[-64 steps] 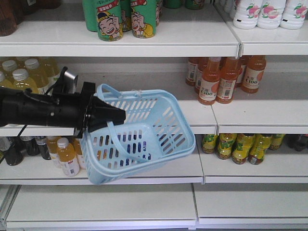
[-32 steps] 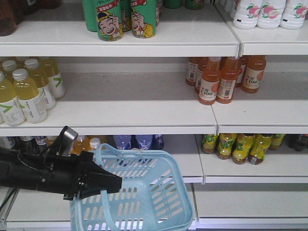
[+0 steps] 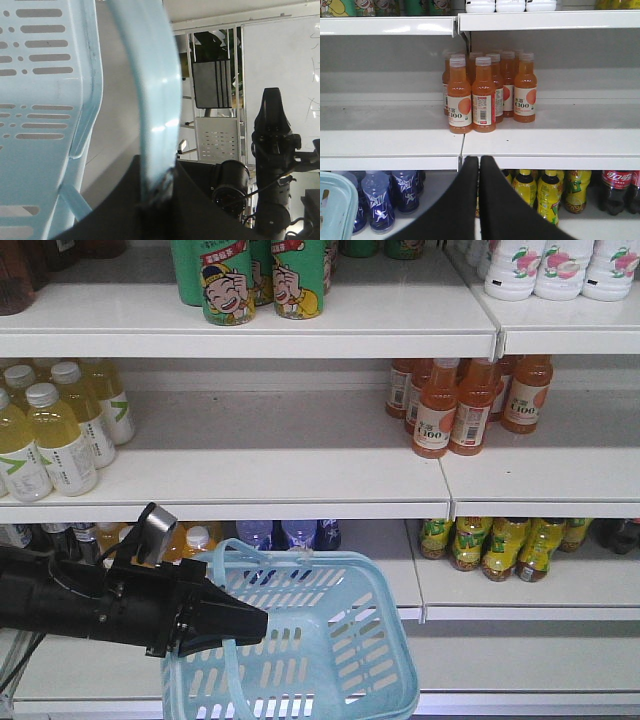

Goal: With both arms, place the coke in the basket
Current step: 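Hold the basket in the left gripper and back away from the shelf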

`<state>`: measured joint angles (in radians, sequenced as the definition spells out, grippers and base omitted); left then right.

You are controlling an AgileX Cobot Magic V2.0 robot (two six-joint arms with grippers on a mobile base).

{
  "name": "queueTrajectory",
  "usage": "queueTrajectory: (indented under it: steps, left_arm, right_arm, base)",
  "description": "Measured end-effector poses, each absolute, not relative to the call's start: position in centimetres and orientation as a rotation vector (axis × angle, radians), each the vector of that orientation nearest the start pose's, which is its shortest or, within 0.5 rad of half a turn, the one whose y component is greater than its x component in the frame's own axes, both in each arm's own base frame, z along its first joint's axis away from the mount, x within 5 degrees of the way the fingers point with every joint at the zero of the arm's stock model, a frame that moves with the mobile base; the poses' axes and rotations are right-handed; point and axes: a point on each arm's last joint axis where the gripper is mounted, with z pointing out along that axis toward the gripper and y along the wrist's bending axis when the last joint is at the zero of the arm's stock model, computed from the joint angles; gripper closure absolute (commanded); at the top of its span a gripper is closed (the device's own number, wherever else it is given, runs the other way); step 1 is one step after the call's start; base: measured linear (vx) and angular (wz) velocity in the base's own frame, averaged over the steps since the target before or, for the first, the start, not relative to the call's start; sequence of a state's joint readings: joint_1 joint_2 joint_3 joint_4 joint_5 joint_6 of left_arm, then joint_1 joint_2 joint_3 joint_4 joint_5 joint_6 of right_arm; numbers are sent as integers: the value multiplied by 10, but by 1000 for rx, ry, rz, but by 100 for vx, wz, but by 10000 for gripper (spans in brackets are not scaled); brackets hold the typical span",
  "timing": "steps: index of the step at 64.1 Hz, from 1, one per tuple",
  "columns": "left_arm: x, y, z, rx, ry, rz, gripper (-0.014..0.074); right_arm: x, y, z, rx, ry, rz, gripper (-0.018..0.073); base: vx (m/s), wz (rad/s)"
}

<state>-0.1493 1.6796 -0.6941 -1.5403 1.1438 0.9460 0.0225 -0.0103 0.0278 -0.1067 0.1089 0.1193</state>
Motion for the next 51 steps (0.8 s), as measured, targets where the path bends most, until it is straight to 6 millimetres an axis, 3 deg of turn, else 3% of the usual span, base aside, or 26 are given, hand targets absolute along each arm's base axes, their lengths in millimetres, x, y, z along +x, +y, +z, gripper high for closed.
queueTrajectory:
  steps: [51]
  left_arm:
    - [248,-121,186,0,2487,-1725,603]
  right_arm:
    - [57,0,194,1,1609,18,569]
  base:
    - [-1,-3]
